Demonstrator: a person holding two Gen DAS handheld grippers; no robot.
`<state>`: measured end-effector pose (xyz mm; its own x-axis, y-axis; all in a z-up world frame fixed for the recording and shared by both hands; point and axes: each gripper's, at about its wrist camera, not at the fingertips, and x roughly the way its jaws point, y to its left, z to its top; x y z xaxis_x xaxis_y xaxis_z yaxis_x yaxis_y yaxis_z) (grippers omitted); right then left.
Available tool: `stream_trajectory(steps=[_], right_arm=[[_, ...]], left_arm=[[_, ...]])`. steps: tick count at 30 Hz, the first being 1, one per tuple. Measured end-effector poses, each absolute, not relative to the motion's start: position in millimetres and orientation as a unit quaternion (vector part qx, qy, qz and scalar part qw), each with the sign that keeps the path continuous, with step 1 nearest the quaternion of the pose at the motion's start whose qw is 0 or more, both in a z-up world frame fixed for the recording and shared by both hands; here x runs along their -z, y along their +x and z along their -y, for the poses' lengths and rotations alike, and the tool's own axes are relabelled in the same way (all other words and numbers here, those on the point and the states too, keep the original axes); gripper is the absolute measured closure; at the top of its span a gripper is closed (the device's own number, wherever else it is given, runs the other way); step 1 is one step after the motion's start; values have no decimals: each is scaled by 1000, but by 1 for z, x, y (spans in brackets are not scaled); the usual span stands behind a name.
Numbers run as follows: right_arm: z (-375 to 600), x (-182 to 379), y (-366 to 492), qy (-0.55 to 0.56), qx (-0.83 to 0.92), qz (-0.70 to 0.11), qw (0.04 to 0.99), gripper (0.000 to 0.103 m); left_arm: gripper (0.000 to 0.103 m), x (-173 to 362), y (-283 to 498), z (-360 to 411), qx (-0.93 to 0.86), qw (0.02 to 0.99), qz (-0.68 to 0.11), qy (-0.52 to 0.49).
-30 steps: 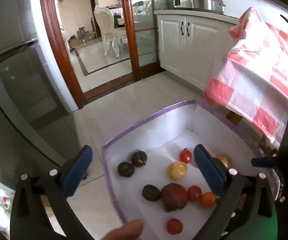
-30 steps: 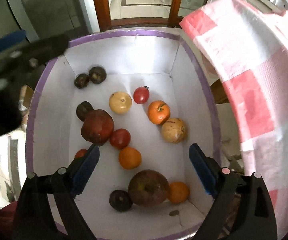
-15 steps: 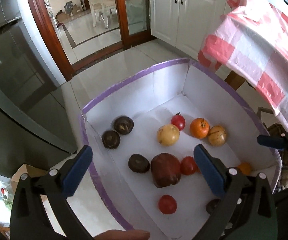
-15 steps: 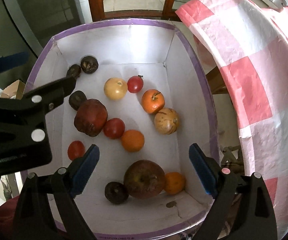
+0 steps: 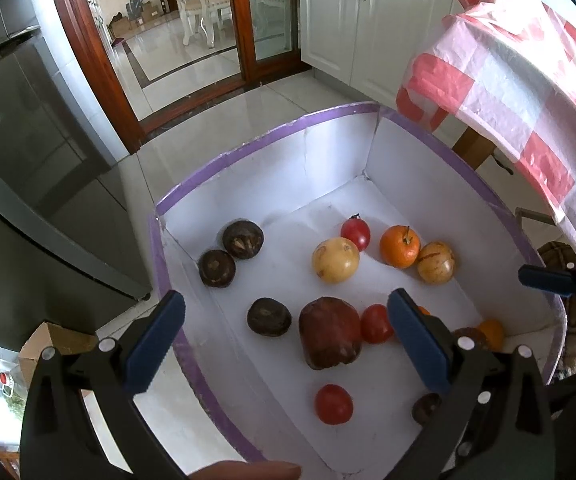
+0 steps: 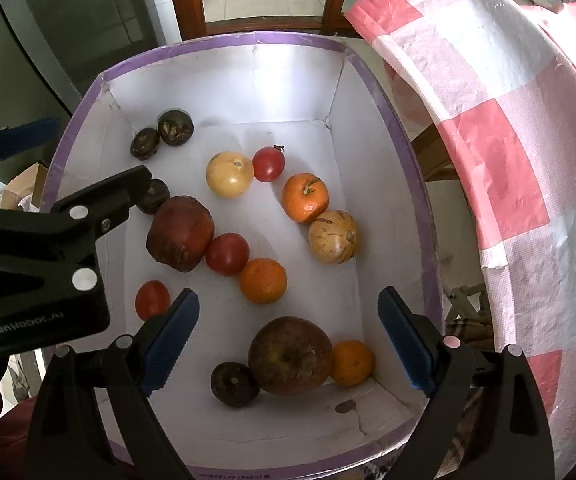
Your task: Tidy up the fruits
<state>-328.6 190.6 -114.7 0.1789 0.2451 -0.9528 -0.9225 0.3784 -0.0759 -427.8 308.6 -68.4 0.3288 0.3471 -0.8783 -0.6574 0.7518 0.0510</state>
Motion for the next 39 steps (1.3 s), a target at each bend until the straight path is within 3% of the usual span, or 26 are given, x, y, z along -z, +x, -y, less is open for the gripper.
stream_trajectory(steps=[39], right_arm=[[-188, 122, -328, -357, -429, -486, 672, 15]], left_arm=[[2, 78, -427, -314, -306, 793, -498, -173]])
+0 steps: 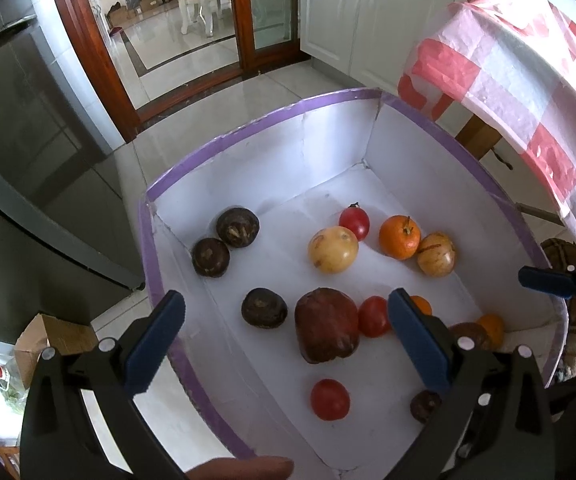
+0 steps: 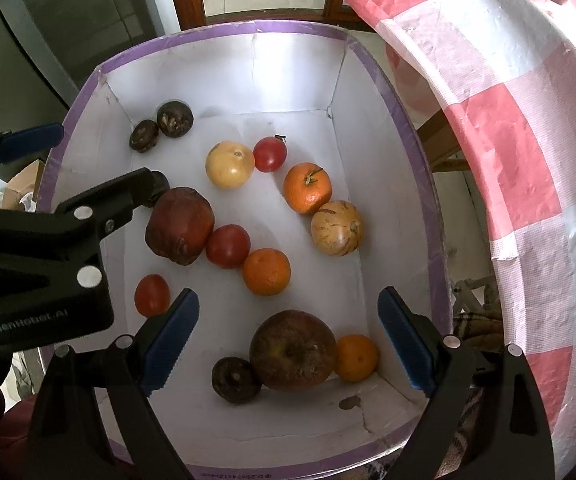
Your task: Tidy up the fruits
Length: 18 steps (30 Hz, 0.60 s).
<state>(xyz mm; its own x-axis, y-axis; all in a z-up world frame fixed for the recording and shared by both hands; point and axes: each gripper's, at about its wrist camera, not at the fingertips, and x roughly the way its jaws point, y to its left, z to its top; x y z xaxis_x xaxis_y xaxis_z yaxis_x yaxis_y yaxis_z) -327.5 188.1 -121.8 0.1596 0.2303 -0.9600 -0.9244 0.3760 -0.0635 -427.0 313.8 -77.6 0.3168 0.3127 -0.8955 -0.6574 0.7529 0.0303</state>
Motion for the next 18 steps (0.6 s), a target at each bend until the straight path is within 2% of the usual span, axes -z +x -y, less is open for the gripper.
stream_trajectory(steps=[18], right_arm=[[-185, 125, -329, -359, -430, -490, 667, 15]], left_arm=[[2, 85, -428, -322, -299, 783, -508, -198]])
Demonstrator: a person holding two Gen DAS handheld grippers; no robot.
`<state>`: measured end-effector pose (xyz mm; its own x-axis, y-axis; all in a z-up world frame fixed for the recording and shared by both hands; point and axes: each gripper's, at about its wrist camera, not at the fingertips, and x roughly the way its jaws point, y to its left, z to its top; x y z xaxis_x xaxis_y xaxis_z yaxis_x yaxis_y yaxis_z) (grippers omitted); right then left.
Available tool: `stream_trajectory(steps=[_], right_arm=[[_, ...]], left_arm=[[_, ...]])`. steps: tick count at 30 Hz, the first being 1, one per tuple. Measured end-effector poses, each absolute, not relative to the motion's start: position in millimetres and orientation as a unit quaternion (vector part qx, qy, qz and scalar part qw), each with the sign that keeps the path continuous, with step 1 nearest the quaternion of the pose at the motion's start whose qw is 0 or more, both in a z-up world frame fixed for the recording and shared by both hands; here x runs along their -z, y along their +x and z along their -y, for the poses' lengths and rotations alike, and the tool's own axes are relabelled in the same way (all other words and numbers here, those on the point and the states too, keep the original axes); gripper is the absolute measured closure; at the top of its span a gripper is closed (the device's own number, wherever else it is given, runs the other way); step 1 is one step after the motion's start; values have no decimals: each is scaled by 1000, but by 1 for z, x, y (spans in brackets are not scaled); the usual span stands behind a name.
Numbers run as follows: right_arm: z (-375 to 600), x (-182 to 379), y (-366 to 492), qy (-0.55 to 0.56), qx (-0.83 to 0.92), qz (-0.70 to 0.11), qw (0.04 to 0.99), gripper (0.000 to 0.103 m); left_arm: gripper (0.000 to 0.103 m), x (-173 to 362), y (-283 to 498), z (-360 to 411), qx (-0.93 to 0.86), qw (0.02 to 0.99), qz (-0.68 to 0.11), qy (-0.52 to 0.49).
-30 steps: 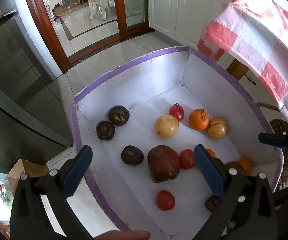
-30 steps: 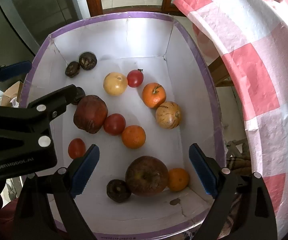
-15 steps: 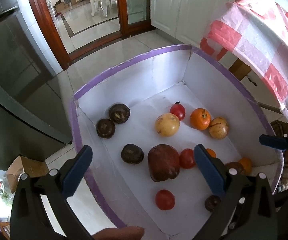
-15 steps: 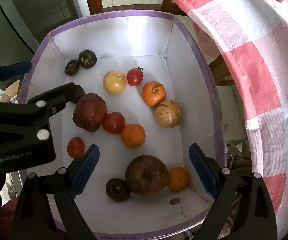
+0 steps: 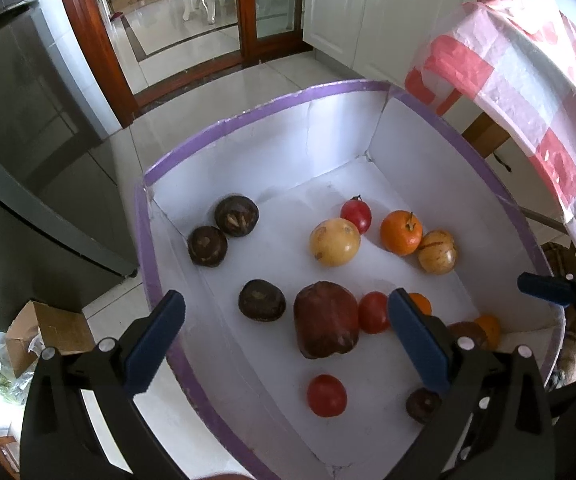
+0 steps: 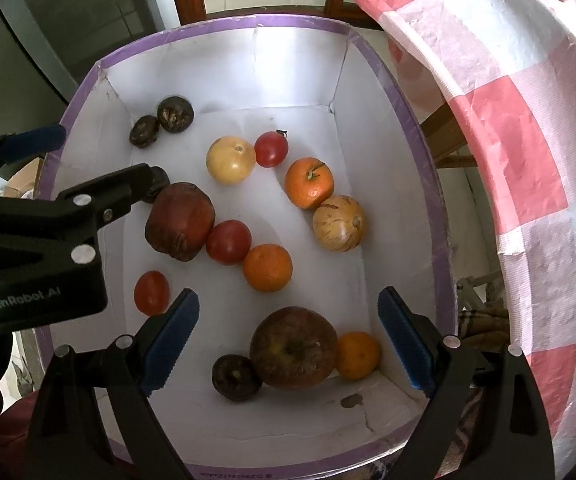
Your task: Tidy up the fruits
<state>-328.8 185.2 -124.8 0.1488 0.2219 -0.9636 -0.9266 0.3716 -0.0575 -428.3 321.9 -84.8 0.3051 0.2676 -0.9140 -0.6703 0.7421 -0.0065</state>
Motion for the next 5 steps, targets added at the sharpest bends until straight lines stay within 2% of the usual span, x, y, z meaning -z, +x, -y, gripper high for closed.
stream_trajectory(steps=[5], right_arm=[[-185, 125, -329, -360, -431, -490, 667, 15]], left_arm=[[2, 87, -429, -323, -301, 782, -506, -205]])
